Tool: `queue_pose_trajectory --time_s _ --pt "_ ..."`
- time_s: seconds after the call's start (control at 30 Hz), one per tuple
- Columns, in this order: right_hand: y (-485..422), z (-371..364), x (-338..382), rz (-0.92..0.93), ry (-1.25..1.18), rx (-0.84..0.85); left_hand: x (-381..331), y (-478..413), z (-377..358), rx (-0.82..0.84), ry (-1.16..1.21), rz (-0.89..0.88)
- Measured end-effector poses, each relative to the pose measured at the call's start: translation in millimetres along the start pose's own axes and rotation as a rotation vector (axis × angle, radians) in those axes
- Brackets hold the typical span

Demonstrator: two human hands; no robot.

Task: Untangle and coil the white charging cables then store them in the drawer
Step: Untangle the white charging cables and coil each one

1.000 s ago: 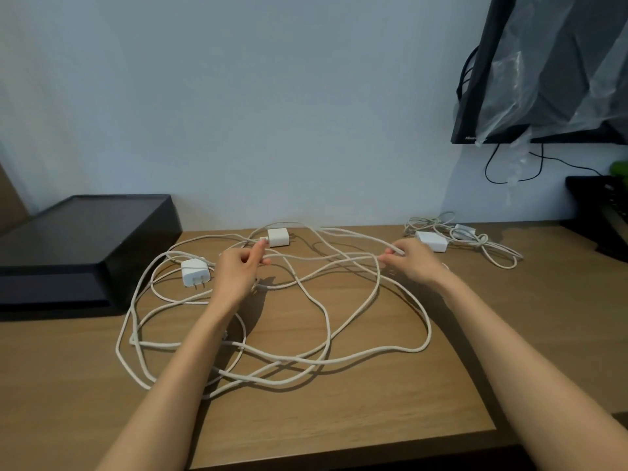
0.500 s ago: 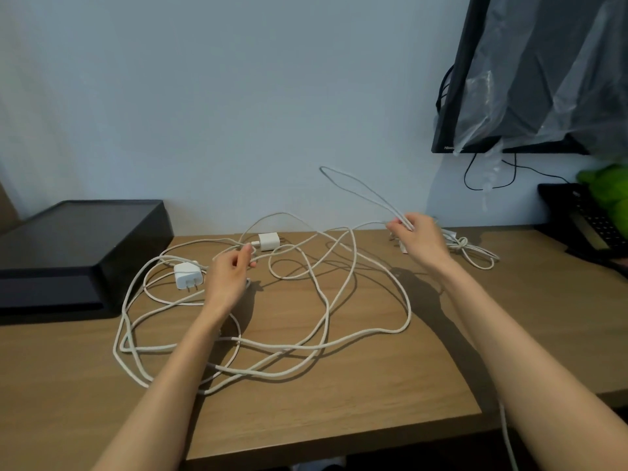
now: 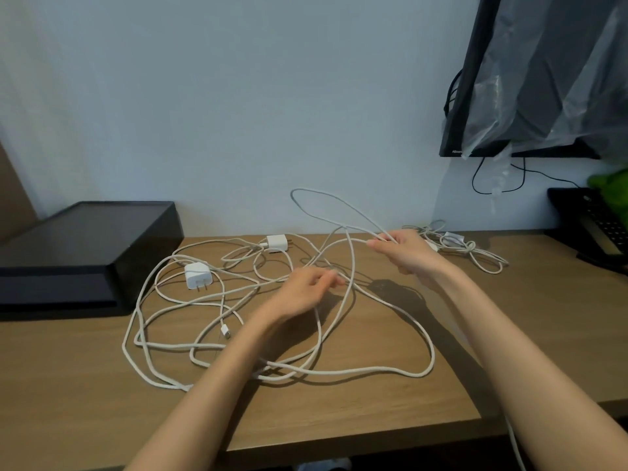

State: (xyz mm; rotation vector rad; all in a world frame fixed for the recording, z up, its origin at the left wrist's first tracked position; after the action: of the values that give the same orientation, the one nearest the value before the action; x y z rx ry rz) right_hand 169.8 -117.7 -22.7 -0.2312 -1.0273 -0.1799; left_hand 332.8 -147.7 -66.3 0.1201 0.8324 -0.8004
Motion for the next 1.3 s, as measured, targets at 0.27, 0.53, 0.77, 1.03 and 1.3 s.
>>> queue_pose_trajectory --time_s 0.27,0.53,0.77,1.03,1.3 --pt "8.9 7.7 11.2 0.056 -0.059 -0.048 -14.5 -4.9 -13.2 0.103 0.339 -0.009" --pt "20.3 21.0 -9.3 0.217 0.121 -0.200 37.1 8.5 64.7 -0.502 0.783 0.178" --pt "20.0 7.9 -12.7 0.167 0.313 -0.162 7.9 15.7 68.8 -0.502 0.553 0.016" --pt "17.6 -5.8 -7.8 0.177 0.028 -0.159 -10.8 20.2 32.2 -0.243 -0.059 -0.026" --pt "15.6 -10.7 -20.3 0.140 0.115 -0.180 63.2 52.9 64.5 -0.265 -0.387 0.450"
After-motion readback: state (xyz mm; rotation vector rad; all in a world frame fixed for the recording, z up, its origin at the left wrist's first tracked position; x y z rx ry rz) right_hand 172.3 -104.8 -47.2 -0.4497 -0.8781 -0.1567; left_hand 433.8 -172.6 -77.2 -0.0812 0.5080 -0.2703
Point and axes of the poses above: each hand's wrist, its own y-axis away from the middle knuckle, its own z-axis out of the back of the hand, x = y × z, the point moved 9 cm from there along -y, towards the middle knuckle
